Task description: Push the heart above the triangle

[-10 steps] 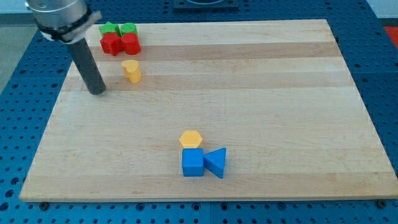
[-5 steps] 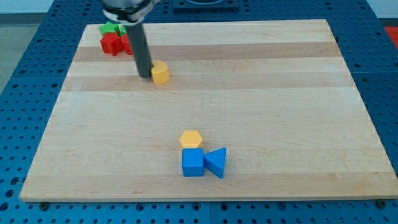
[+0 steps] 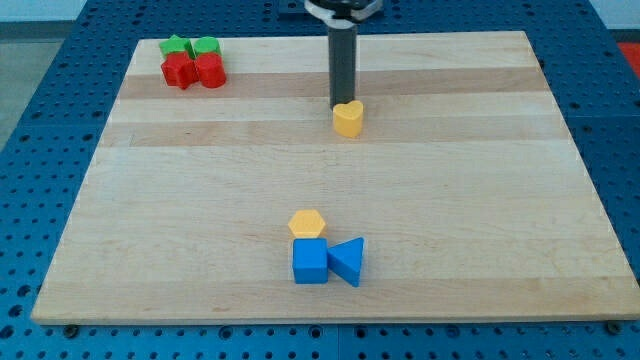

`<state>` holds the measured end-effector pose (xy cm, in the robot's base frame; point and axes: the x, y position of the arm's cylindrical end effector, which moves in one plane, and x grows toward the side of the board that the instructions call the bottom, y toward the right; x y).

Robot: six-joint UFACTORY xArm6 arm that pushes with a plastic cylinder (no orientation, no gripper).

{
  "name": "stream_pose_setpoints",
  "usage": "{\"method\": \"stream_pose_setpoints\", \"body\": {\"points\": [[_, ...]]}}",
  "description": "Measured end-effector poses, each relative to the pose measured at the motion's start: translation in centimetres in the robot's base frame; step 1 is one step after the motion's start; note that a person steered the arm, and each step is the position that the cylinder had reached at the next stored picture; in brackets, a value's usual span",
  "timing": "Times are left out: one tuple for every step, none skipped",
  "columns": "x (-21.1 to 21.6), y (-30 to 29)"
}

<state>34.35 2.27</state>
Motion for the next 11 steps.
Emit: {"method": "stream_pose_setpoints", "body": {"points": [[0.0,2.7],[1.1,3.3],[1.5,3.2],[0.6,2.7],[0.5,1.8],[1.7,1.5],[3.0,0.7],[4.1,-0.2],[5.0,-1.3],[6.4,-1.9],[8.0,-2.1]]}}
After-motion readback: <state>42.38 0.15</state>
